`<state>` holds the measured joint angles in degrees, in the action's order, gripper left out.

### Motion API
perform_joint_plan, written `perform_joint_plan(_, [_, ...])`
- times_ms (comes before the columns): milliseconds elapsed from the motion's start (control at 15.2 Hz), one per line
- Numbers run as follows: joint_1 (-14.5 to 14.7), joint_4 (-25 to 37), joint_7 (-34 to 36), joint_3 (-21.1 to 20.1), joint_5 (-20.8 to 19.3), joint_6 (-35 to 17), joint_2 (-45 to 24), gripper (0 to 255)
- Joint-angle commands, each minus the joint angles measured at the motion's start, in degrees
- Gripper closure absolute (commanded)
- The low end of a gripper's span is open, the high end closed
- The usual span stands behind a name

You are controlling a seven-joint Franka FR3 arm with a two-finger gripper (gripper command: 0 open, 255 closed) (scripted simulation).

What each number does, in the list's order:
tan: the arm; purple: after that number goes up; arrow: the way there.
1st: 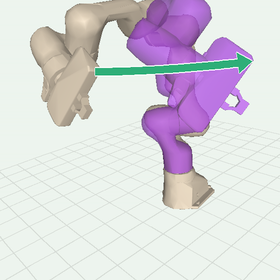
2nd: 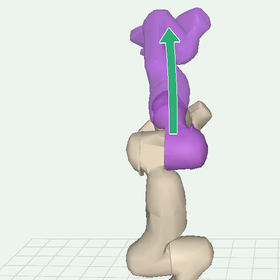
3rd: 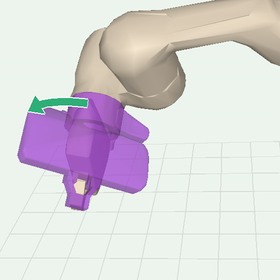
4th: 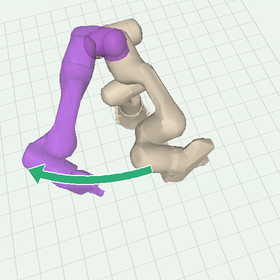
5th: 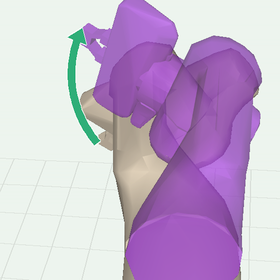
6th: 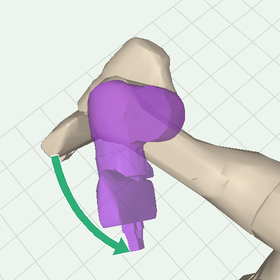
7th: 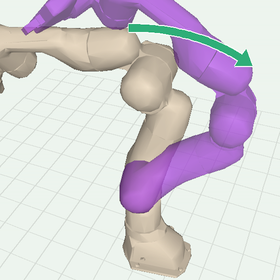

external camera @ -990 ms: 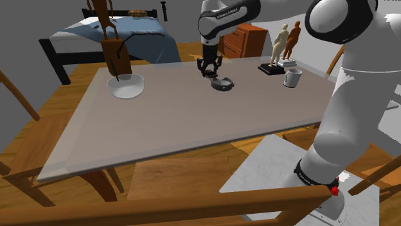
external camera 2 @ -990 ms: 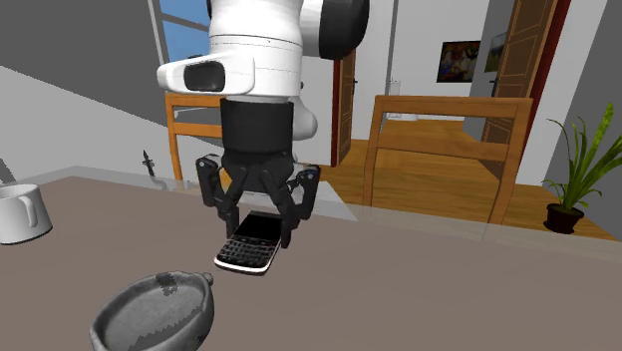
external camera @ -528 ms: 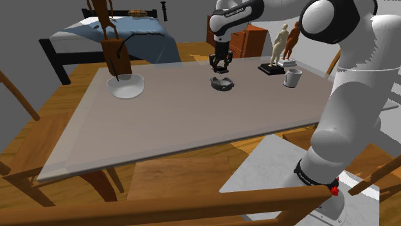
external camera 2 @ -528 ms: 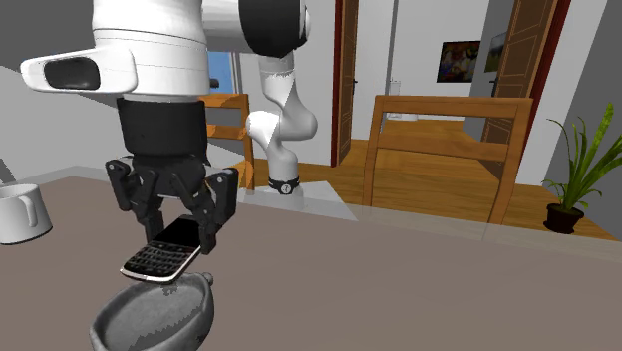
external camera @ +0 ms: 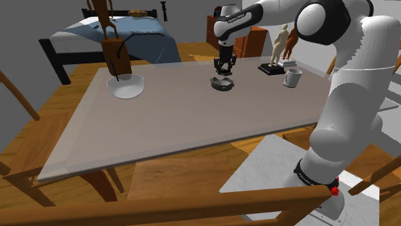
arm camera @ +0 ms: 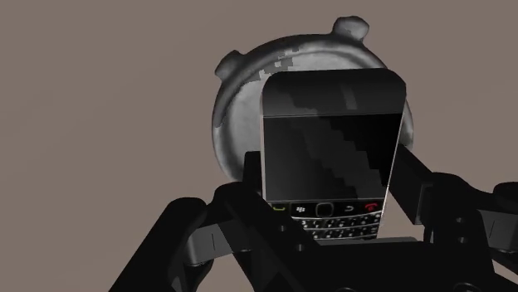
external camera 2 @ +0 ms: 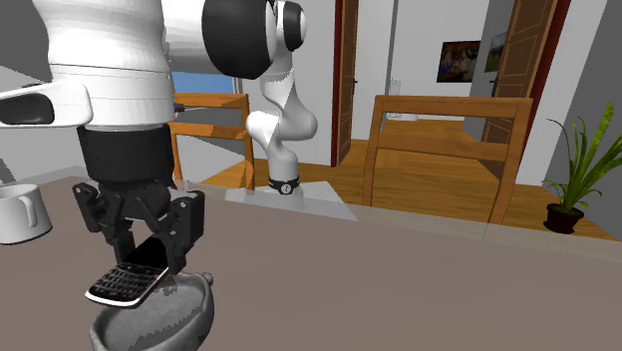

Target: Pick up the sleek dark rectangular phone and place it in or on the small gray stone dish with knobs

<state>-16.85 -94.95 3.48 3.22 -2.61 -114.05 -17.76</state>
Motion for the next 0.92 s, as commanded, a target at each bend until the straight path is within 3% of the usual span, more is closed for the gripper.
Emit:
perform_joint_plan(0, [0.04,-0.89,0.12,-0.02,-0.01,-1.27,-0.37,255])
perform_joint_plan(462, [0.0,-4.11,0.34,-0.03,-0.03,-6.28,-2.16,255])
perform_joint_plan(858, [0.0,-4.11,0.34,-0.03,-0.03,-6.28,-2.16,255])
